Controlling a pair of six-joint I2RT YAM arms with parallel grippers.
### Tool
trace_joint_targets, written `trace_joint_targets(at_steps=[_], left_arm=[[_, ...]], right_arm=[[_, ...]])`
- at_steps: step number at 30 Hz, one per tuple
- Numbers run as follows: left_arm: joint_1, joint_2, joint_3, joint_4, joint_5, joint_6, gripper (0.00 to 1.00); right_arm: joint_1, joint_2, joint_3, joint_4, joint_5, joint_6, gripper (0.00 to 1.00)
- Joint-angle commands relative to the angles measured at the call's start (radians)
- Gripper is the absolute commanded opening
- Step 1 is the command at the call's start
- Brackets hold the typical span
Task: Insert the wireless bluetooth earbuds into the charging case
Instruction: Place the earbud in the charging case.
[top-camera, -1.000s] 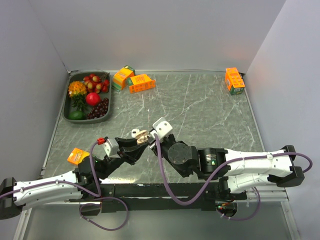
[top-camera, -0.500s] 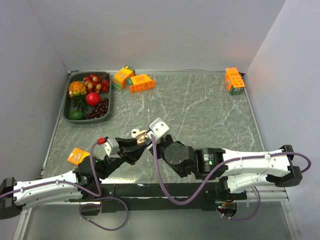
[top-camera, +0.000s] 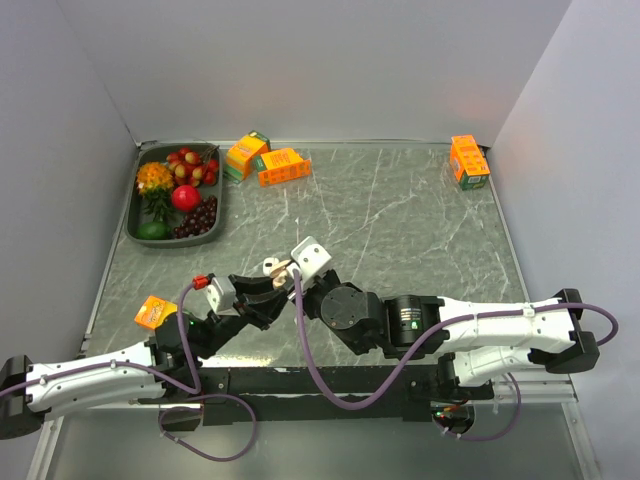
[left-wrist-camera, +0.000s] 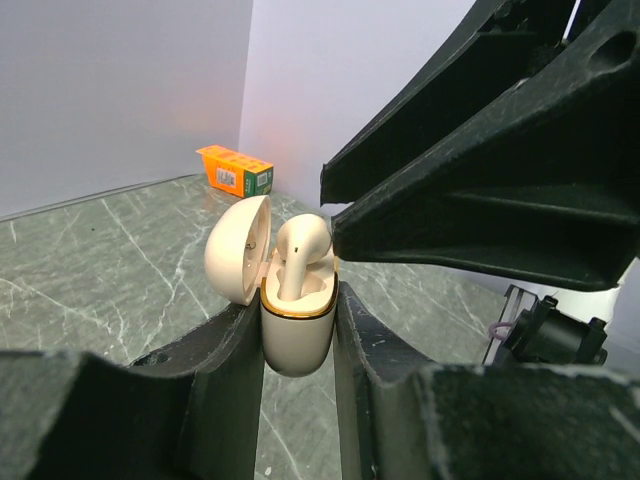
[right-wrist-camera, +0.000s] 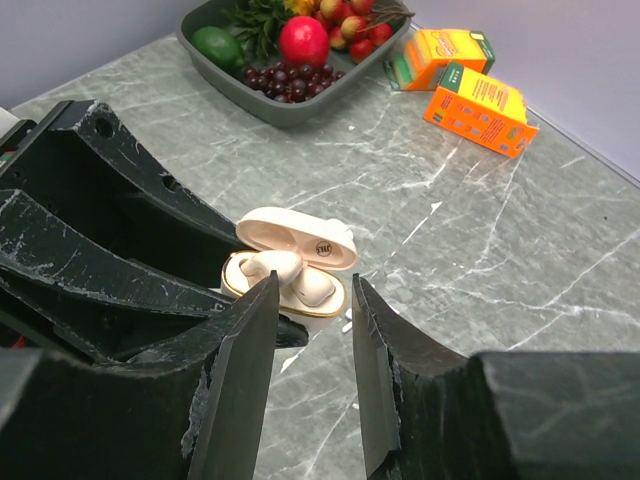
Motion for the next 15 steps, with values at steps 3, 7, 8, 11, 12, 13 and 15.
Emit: trace_joint_targets(at_steps=[3,7,8,11,12,13,15], left_arm=[[-0.004,-0.016,0.003,0.038,0.009,-0.016,0.01],[-0.004,-0.017,0.001,0.037,0.008,-0.017,0.01],[-0.004,-0.016,0.001,0.037,0.008,-0.016,0.01],[-0.004,-0.014,0.0,0.037,0.003,-0.016,0.01],[-0.006,-0.014,0.0,0.037,0.003,-0.017,0.01],[-0.006,-0.016,-0.002,0.037,0.002,-0.014,0.01],[-0.006,-0.017,-0.003,0.037,0.0,-0.016,0.01]], right_arm=[[-0.004,0.001,0.05,0.006,0.0,0.001,0.43],[-0.004,-0.003,0.052,0.015,0.0,-0.002,0.43],[-0.004,-0.006,0.05,0.02,0.001,-0.005,0.43],[-0.005,-0.02,0.05,0.03,0.003,-0.005,0.45],[-0.002,-0.023,0.05,0.031,0.007,-0.007,0.47],[-0.004,-0.031,0.05,0.031,0.012,-0.007,0.47],[-0.004,-0.036,0.05,0.024,0.026,-0.005,0.48]])
